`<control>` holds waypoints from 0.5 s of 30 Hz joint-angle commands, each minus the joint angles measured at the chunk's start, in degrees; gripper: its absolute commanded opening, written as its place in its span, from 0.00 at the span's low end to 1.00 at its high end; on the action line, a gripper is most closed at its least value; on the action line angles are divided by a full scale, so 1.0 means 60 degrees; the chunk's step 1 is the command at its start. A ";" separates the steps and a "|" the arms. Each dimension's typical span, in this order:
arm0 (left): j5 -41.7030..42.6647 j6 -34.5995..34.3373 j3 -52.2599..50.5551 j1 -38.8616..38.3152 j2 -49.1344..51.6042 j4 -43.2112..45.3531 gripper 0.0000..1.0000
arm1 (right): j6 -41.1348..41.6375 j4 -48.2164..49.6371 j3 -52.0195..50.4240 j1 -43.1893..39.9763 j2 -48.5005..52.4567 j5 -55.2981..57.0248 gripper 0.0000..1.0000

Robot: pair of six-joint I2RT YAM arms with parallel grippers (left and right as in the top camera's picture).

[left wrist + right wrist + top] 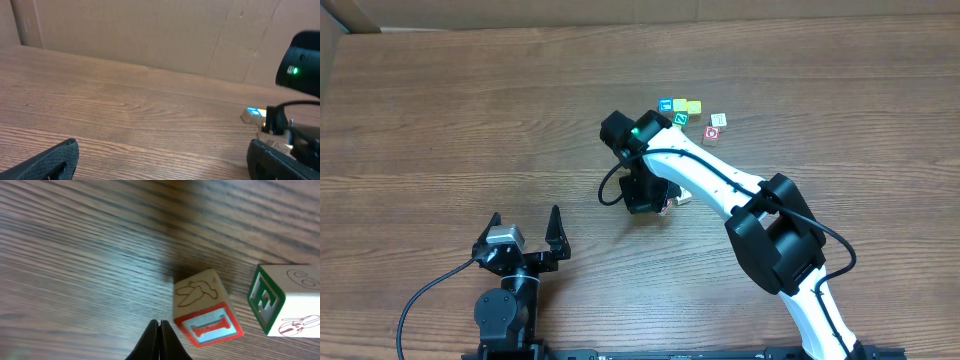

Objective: Flip 4 blocks

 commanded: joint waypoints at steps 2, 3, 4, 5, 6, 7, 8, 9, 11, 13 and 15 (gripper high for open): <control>0.0109 0.0182 -0.0033 -0.0066 -0.0087 0.0011 1.00 | 0.0051 0.0157 -0.0226 0.0015 -0.0361 0.0517 0.04; 0.0109 0.0182 -0.0033 -0.0066 -0.0087 0.0011 1.00 | 0.0055 0.0244 -0.0226 0.0015 -0.0361 0.0561 0.04; 0.0109 0.0182 -0.0033 -0.0066 -0.0087 0.0011 1.00 | 0.0051 0.0328 -0.0226 0.0015 -0.0361 0.0565 0.04; 0.0109 0.0182 -0.0033 -0.0066 -0.0087 0.0011 1.00 | 0.0051 0.0401 -0.0226 0.0015 -0.0361 0.0561 0.04; 0.0109 0.0182 -0.0033 -0.0066 -0.0087 0.0011 1.00 | 0.0055 0.0441 -0.0226 0.0015 -0.0361 0.0561 0.04; 0.0109 0.0182 -0.0033 -0.0066 -0.0087 0.0011 1.00 | 0.0055 0.0448 -0.0226 0.0015 -0.0361 0.0561 0.04; 0.0109 0.0182 -0.0033 -0.0066 -0.0087 0.0011 1.00 | 0.0058 0.0433 -0.0226 0.0011 -0.0361 0.0565 0.04; 0.0109 0.0182 -0.0033 -0.0066 -0.0087 0.0011 1.00 | 0.0062 0.0415 -0.0226 0.0011 -0.0361 0.0565 0.04; 0.0109 0.0182 -0.0033 -0.0066 -0.0087 0.0011 1.00 | 0.0087 0.0390 -0.0226 0.0011 -0.0361 0.0597 0.04; 0.0109 0.0182 -0.0033 -0.0066 -0.0087 0.0011 1.00 | 0.0087 0.0393 -0.0226 0.0011 -0.0361 0.0776 0.04; 0.0109 0.0182 -0.0033 -0.0066 -0.0087 0.0011 1.00 | 0.0127 0.0386 -0.0226 0.0004 -0.0361 0.1016 0.04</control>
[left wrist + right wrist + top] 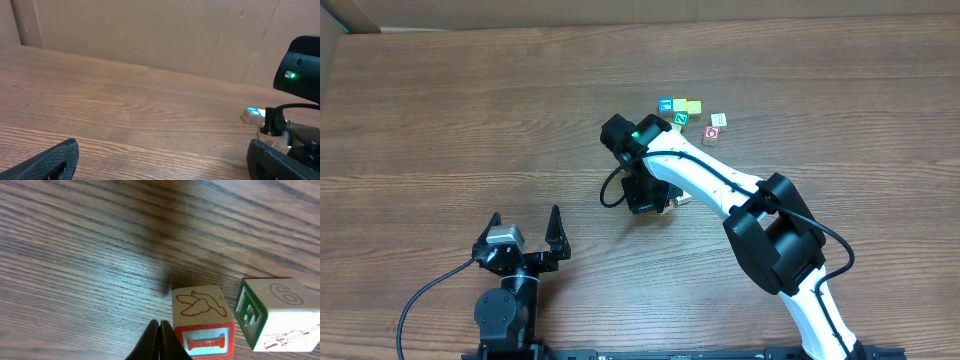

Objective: Flip 4 blocks

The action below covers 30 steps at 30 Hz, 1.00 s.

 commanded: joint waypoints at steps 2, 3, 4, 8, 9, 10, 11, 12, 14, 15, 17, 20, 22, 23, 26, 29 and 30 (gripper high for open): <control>0.0109 0.0182 -0.0033 -0.0066 -0.0087 0.0007 1.00 | 0.0186 0.0026 -0.0022 -0.0007 -0.0361 0.0441 0.04; 0.0109 0.0182 -0.0033 -0.0066 -0.0087 0.0007 1.00 | 0.0270 0.0022 -0.0022 -0.0007 -0.0361 0.0444 0.04; 0.0109 0.0182 -0.0033 -0.0066 -0.0087 0.0007 1.00 | 0.0295 0.0022 -0.0022 -0.0011 -0.0361 0.0444 0.04; 0.0109 0.0182 -0.0033 -0.0066 -0.0087 0.0007 1.00 | 0.0295 0.0029 -0.0022 -0.0022 -0.0361 0.0448 0.04; 0.0109 0.0182 -0.0033 -0.0066 -0.0091 0.0007 1.00 | 0.0299 0.0026 -0.0022 -0.0025 -0.0361 0.0484 0.04; 0.0109 0.0182 -0.0033 -0.0066 -0.0087 0.0007 1.00 | 0.0299 0.0026 -0.0022 -0.0025 -0.0361 0.0568 0.04; 0.0109 0.0182 -0.0033 -0.0066 -0.0087 0.0007 1.00 | 0.0299 0.0029 -0.0022 -0.0025 -0.0361 0.0663 0.04; 0.0109 0.0182 -0.0033 -0.0066 -0.0087 0.0007 1.00 | 0.0299 0.0033 -0.0022 -0.0025 -0.0361 0.0696 0.04; 0.0109 0.0182 -0.0033 -0.0066 -0.0087 0.0007 1.00 | 0.0295 0.0109 -0.0022 -0.0025 -0.0361 0.0696 0.04; 0.0109 0.0182 -0.0033 -0.0066 -0.0087 0.0007 1.00 | 0.0295 0.0142 -0.0022 -0.0025 -0.0361 0.0699 0.04; 0.0109 0.0182 -0.0033 -0.0066 -0.0087 0.0007 1.00 | 0.0295 0.0142 -0.0022 -0.0025 -0.0361 0.0801 0.04; 0.0109 0.0182 -0.0033 -0.0066 -0.0087 0.0007 1.00 | 0.0295 0.0117 -0.0022 -0.0025 -0.0361 0.1093 0.04; 0.0109 0.0182 -0.0033 -0.0066 -0.0087 0.0007 1.00 | 0.0291 0.0135 -0.0022 -0.0025 -0.0361 0.1206 0.04; 0.0109 0.0182 -0.0033 -0.0066 -0.0087 0.0007 1.00 | 0.0291 0.0135 -0.0022 -0.0025 -0.0361 0.1235 0.04; 0.0109 0.0182 -0.0033 -0.0066 -0.0087 0.0007 1.00 | 0.0291 0.0189 -0.0022 -0.0025 -0.0361 0.1195 0.04; 0.0109 0.0182 -0.0033 -0.0066 -0.0087 0.0007 1.00 | 0.0102 0.0364 0.0029 -0.0025 -0.0368 0.0699 0.04; 0.0109 0.0182 -0.0033 -0.0066 -0.0087 0.0007 1.00 | -0.0106 0.0346 0.0120 -0.0029 -0.0368 0.0525 0.04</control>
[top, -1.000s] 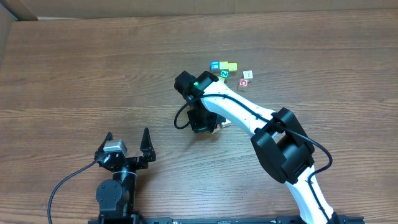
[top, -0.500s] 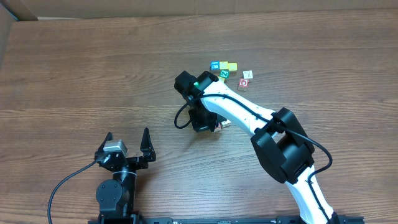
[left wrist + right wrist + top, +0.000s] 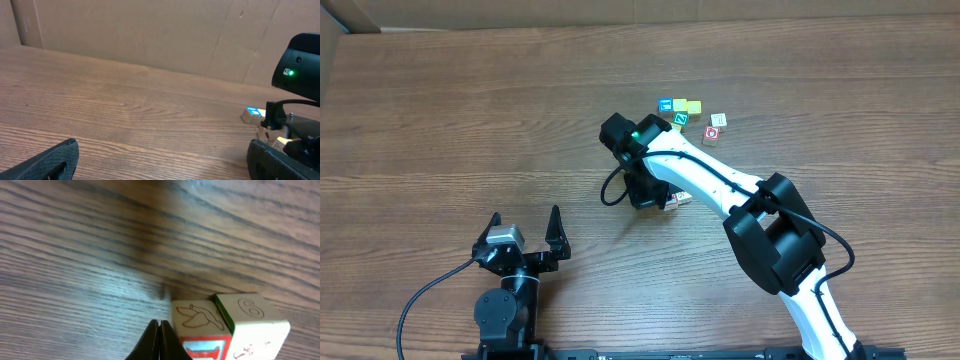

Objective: Flip 4 blocks

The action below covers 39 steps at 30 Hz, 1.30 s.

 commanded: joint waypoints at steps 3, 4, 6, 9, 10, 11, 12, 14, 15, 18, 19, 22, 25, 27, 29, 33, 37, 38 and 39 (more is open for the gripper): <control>0.0113 0.0182 -0.0033 -0.0066 -0.0087 0.0011 1.00 | -0.0692 -0.0291 0.0641 -0.0120 -0.0481 -0.0703 0.04; 0.0113 0.0182 -0.0033 -0.0066 -0.0087 0.0011 1.00 | -0.0707 -0.0382 0.0780 -0.0157 -0.0565 -0.0783 0.04; 0.0113 0.0182 -0.0033 -0.0066 -0.0087 0.0011 1.00 | -0.0758 -0.0597 0.1038 -0.0302 -0.0918 -0.0936 0.04; 0.0113 0.0182 -0.0033 -0.0066 -0.0087 0.0011 1.00 | -0.0750 -0.0849 0.1093 -0.0590 -0.1719 -0.1002 0.04; 0.0113 0.0182 -0.0033 -0.0066 -0.0087 0.0011 1.00 | -0.0747 -0.0947 0.1093 -0.0681 -0.1978 -0.1111 0.04; 0.0113 0.0182 -0.0033 -0.0066 -0.0087 0.0011 1.00 | -0.0750 -0.1045 0.1089 -0.0765 -0.2171 -0.1217 0.04; 0.0113 0.0182 -0.0033 -0.0066 -0.0087 0.0011 1.00 | -0.0750 -0.1206 0.1089 -0.0863 -0.2357 -0.1300 0.04; 0.0113 0.0182 -0.0033 -0.0066 -0.0087 0.0011 1.00 | -0.0758 -0.1752 0.1064 -0.1053 -0.2612 -0.1330 0.04; 0.0113 0.0182 -0.0033 -0.0066 -0.0087 0.0011 1.00 | -0.0758 -0.1982 0.1016 -0.1118 -0.2634 -0.1330 0.04; 0.0113 0.0182 -0.0033 -0.0066 -0.0087 0.0011 1.00 | -0.0758 -0.2226 0.0546 -0.1180 -0.2634 -0.1330 0.04; 0.0113 0.0182 -0.0033 -0.0066 -0.0087 0.0011 1.00 | -0.0758 -0.2149 0.0310 -0.1180 -0.2634 -0.1330 0.04; 0.0113 0.0182 -0.0033 -0.0066 -0.0087 0.0011 1.00 | -0.0758 -0.1727 -0.0579 -0.1111 -0.2634 -0.1330 0.04; 0.0113 0.0182 -0.0033 -0.0066 -0.0087 0.0011 1.00 | -0.0758 -0.1166 -0.1461 -0.1086 -0.2634 -0.1333 0.04; 0.0113 0.0182 -0.0033 -0.0066 -0.0087 0.0011 1.00 | -0.0754 -0.0707 -0.1971 -0.1078 -0.2634 -0.1337 0.04; 0.0113 0.0182 -0.0033 -0.0066 -0.0087 0.0011 1.00 | -0.0754 -0.0375 -0.2244 -0.1060 -0.2634 -0.1344 0.04; 0.0113 0.0182 -0.0033 -0.0066 -0.0087 0.0011 1.00 | -0.0820 -0.0069 -0.2361 -0.0845 -0.2634 -0.1333 0.04; 0.0113 0.0182 -0.0033 -0.0066 -0.0087 0.0011 1.00 | -0.1002 0.0026 -0.2463 -0.0503 -0.2634 -0.1220 0.04; 0.0113 0.0182 -0.0033 -0.0066 -0.0087 0.0011 1.00 | -0.1002 0.0087 -0.2539 -0.0448 -0.2634 -0.1195 0.04; 0.0113 0.0182 -0.0033 -0.0066 -0.0087 0.0011 1.00 | -0.0940 0.0153 -0.2645 -0.0386 -0.2634 -0.1118 0.04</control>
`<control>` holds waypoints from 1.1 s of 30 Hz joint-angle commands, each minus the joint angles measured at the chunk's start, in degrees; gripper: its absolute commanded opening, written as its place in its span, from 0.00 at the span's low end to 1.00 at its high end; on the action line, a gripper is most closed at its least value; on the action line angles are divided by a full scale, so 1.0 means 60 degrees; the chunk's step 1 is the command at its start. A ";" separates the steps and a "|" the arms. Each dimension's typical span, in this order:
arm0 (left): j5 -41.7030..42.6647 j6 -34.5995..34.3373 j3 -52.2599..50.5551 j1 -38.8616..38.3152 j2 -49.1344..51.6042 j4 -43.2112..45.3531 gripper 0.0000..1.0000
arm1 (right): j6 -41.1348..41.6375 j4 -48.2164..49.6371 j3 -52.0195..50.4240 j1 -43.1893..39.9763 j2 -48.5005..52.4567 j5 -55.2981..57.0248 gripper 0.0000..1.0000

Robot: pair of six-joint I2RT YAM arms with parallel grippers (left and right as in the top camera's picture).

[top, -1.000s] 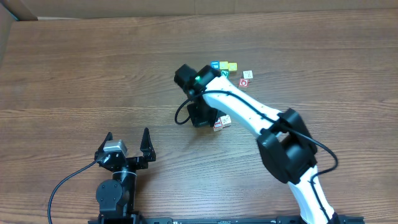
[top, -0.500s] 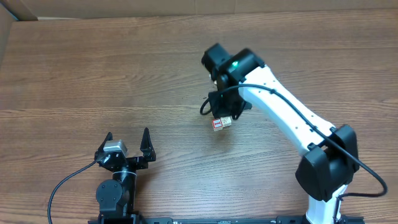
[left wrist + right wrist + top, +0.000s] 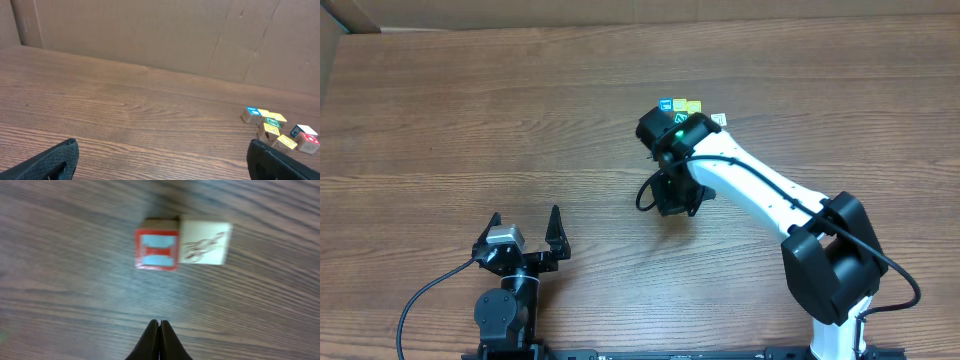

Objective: Flip 4 blocks

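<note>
In the right wrist view a red-framed block point(image 3: 156, 249) shows a blue face with a red I. A cream block point(image 3: 205, 243) with a red drawing touches its right side. My right gripper point(image 3: 159, 326) is shut and empty, held above the table a little way back from the pair. In the overhead view that arm point(image 3: 740, 175) covers both blocks. More blocks point(image 3: 680, 105) lie in a cluster just beyond it. My left gripper point(image 3: 525, 232) rests open at the near left, far from every block.
The left wrist view shows the block cluster point(image 3: 272, 121) at the far right and a cardboard wall point(image 3: 150, 35) behind the table. Bare wooden tabletop point(image 3: 470, 110) stretches across the left half.
My shut right gripper was low against the red I block, whose bird face showed. Now it stands farther back, and only the I face and the red drawing show. The arm has shifted right.
First the red I block stood apart from the green E block, with my shut right gripper at its left. Half a second later the gap was narrower, and then the two blocks touched. Now they lie side by side and the gripper has drawn back. The left arm stayed still.
</note>
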 commanded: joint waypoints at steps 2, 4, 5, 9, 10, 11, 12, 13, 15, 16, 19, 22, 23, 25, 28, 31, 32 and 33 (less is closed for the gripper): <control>0.0113 0.0182 -0.0033 -0.0066 -0.0087 0.0007 1.00 | 0.0164 0.0273 -0.0503 0.0295 -0.0033 0.0368 0.04; 0.0113 0.0182 -0.0033 -0.0066 -0.0087 0.0007 1.00 | 0.0302 0.0652 -0.0922 0.0379 -0.0033 0.0466 0.04; 0.0113 0.0182 -0.0033 -0.0066 -0.0087 0.0007 1.00 | 0.0302 0.0827 -0.1078 0.0401 -0.0033 0.0466 0.04; 0.0113 0.0182 -0.0033 -0.0066 -0.0087 0.0007 1.00 | 0.0302 0.1362 -0.1406 0.0404 -0.0033 0.0455 0.04; 0.0113 0.0182 -0.0033 -0.0066 -0.0087 0.0007 1.00 | 0.0299 0.1479 -0.1446 0.0404 -0.0033 0.0463 0.04; 0.0113 0.0182 -0.0033 -0.0066 -0.0087 0.0007 1.00 | 0.0299 0.1592 -0.1490 0.0404 -0.0033 0.0477 0.04; 0.0113 0.0182 -0.0033 -0.0066 -0.0087 0.0007 1.00 | 0.0299 0.1694 -0.1526 0.0404 -0.0033 0.0474 0.04; 0.0113 0.0182 -0.0033 -0.0066 -0.0087 0.0007 1.00 | 0.0299 0.1770 -0.1552 0.0404 -0.0033 0.0474 0.04; 0.0113 0.0182 -0.0033 -0.0066 -0.0087 0.0007 1.00 | 0.0302 0.1938 -0.1639 0.0404 -0.0033 0.0470 0.04; 0.0113 0.0182 -0.0033 -0.0066 -0.0087 0.0007 1.00 | 0.0302 0.1989 -0.1679 0.0404 -0.0033 0.0470 0.04; 0.0113 0.0182 -0.0033 -0.0066 -0.0087 0.0007 1.00 | 0.0299 0.2073 -0.1767 0.0404 -0.0033 0.0477 0.04; 0.0113 0.0182 -0.0033 -0.0066 -0.0087 0.0007 1.00 | 0.0295 0.2131 -0.1767 0.0404 -0.0033 0.0550 0.04; 0.0113 0.0182 -0.0033 -0.0066 -0.0087 0.0007 1.00 | 0.0299 0.2182 -0.1767 0.0404 -0.0033 0.0579 0.04; 0.0113 0.0182 -0.0033 -0.0066 -0.0087 0.0007 1.00 | 0.0299 0.2277 -0.1767 0.0404 -0.0029 0.0583 0.04; 0.0113 0.0182 -0.0033 -0.0066 -0.0087 0.0007 1.00 | 0.0299 0.2324 -0.1767 0.0404 -0.0033 0.0645 0.04; 0.0113 0.0182 -0.0033 -0.0066 -0.0087 0.0007 1.00 | 0.0299 0.2386 -0.1767 0.0404 -0.0033 0.0812 0.04; 0.0113 0.0182 -0.0033 -0.0066 -0.0087 0.0007 1.00 | 0.0302 0.2422 -0.1767 0.0404 -0.0033 0.0852 0.04; 0.0113 0.0182 -0.0033 -0.0066 -0.0087 0.0007 1.00 | 0.0302 0.2455 -0.1767 0.0404 -0.0033 0.0878 0.04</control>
